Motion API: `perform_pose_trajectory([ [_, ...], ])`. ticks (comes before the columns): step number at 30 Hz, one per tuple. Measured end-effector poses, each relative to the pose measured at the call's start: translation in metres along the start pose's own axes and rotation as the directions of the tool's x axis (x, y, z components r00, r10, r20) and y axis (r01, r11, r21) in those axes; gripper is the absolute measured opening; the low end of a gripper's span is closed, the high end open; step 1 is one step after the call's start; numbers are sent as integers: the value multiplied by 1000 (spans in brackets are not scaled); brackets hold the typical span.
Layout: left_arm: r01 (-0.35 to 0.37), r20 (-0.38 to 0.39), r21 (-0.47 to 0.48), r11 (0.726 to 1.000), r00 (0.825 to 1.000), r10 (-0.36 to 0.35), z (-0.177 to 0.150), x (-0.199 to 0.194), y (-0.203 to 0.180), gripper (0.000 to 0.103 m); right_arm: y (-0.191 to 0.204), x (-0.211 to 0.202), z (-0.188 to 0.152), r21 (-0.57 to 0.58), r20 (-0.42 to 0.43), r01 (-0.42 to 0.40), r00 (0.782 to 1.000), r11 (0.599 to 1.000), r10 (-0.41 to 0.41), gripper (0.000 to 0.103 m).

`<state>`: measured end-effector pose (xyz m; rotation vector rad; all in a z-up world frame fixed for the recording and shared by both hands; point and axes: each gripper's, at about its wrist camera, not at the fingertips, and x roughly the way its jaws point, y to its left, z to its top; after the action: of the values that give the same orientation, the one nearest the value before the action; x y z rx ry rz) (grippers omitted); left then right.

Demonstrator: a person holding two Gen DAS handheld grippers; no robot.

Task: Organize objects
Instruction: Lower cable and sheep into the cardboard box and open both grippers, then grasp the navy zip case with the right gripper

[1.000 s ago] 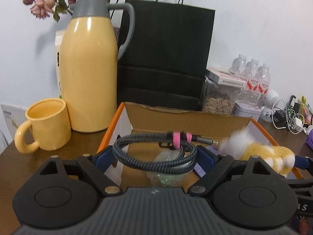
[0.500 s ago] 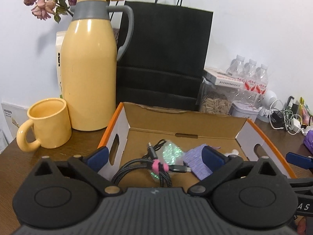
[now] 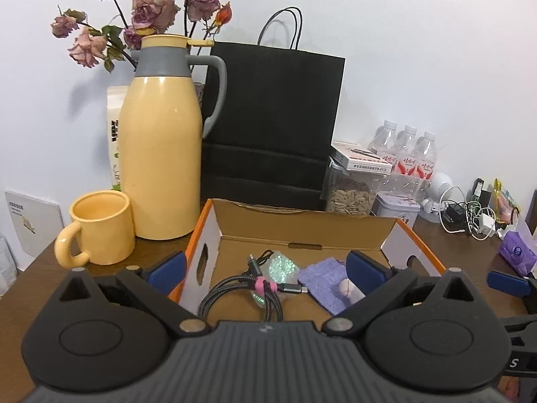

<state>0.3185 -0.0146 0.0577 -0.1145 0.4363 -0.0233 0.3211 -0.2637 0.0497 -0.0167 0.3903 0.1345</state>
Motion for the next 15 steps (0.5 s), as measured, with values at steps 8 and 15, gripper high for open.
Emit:
perform_pose_trajectory([
  [8,-31,-18,17,999,999,31,-12,-26,9,103,-8,-30,-24,-24,-52,29,998,999,-31,103],
  [15,-79,-66,30,996,995,81,-34,-44,26,103,-19,-45,-57,-43,-141,41,989,998,-46,103],
])
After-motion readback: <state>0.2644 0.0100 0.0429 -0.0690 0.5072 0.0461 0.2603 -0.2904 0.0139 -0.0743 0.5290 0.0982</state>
